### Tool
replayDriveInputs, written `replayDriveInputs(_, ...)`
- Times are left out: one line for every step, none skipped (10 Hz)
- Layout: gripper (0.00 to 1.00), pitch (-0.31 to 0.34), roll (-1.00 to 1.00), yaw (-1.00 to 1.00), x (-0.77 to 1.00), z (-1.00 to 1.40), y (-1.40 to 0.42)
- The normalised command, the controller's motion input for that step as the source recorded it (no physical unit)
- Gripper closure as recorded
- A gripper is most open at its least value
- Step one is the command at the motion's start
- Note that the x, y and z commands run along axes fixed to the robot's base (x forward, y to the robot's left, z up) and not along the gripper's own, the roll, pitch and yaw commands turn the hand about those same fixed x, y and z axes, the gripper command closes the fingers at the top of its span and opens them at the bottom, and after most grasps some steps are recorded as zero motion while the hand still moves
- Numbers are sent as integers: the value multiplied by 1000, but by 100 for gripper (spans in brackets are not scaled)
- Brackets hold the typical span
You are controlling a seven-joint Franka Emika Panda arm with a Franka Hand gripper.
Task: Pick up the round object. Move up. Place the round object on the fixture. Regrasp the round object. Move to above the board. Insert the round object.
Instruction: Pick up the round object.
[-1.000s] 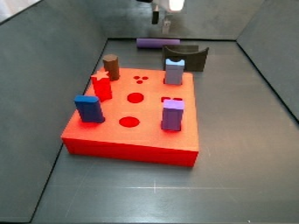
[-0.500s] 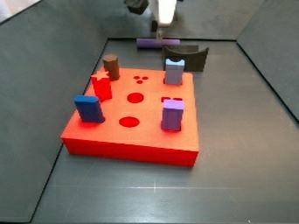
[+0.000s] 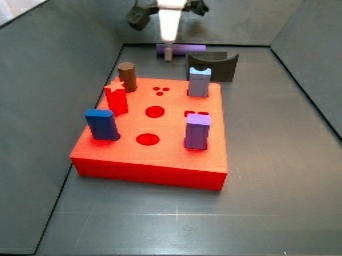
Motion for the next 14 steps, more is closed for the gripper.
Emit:
replayDriveInputs(0,-239,-124,0,-311,-337,0)
replayDriveInputs(0,-189,0,43,-194,-143,-57)
replayDriveInputs(0,-63,0,0,-17,-26,0)
replayDriveInputs(0,0,0,0,0,0,0)
replayDriveInputs(100,0,0,0,0,0,0)
replayDriveInputs(100,0,0,0,0,0,0)
replayDriveInputs(100,0,0,0,0,0,0)
replayDriveInputs(100,0,0,0,0,0,0)
replayDriveInputs(100,0,0,0,0,0,0)
replayDriveInputs(100,0,0,0,0,0,0)
replayDriveInputs(100,0,0,0,0,0,0)
replayDriveInputs(100,0,0,0,0,0,0)
replayDriveInputs(100,0,0,0,0,0,0)
replayDriveInputs(100,0,0,0,0,0,0)
